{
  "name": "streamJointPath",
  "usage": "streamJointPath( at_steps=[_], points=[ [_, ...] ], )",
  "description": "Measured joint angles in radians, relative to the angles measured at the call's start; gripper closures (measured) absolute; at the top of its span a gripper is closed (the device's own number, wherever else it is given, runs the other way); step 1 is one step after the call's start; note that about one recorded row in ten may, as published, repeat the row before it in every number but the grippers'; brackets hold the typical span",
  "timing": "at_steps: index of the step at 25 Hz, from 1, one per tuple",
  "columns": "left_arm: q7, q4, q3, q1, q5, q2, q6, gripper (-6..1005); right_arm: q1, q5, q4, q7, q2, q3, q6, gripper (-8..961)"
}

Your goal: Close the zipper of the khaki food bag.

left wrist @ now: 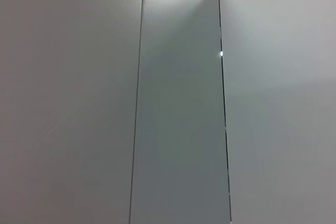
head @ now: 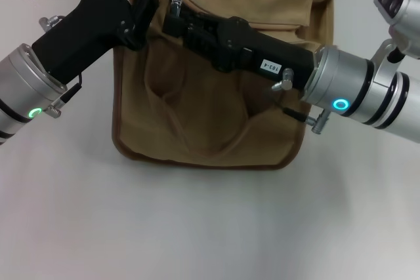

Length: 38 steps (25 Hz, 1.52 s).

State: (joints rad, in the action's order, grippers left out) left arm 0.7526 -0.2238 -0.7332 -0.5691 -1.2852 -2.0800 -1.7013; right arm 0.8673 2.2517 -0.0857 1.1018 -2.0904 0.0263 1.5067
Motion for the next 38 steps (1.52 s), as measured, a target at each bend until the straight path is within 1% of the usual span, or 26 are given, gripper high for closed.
streamJointPath(
  at_steps=[3,9,12,18,21,29,34,38],
  points=[
    [0.001,0.000,0.000,0.000,0.000,0.000,-0.001,980,-0.003,0.000,-0.003,-0.013,0.000,0.006,-0.002,692],
    [0.001,0.000,0.000,0.000,0.000,0.000,-0.003,980,-0.006,-0.001,-0.003,-0.016,0.000,0.013,-0.004,908],
    [0.000,0.000,0.004,0.000,0.000,0.000,-0.003,980,-0.010,-0.001,-0.002,-0.016,0.000,0.013,-0.011,948],
    [-0.001,-0.008,0.015,0.017,0.013,0.000,0.002,976,-0.065,-0.002,0.004,-0.052,0.003,0.024,0.009,949],
    [-0.001,-0.011,0.016,0.032,0.035,0.001,0.002,972,-0.086,-0.002,0.022,-0.050,0.006,0.028,0.028,949],
    [-0.002,-0.021,0.020,0.048,0.038,0.004,0.012,963,-0.153,-0.003,0.071,-0.027,0.009,0.060,0.064,950],
    [-0.002,-0.022,0.025,0.052,0.039,0.004,0.021,958,-0.223,-0.010,0.141,0.011,0.009,0.089,0.111,951],
    [-0.002,-0.023,0.025,0.052,0.040,0.005,0.029,953,-0.286,-0.056,0.185,0.024,0.010,0.094,0.125,952]
  ],
)
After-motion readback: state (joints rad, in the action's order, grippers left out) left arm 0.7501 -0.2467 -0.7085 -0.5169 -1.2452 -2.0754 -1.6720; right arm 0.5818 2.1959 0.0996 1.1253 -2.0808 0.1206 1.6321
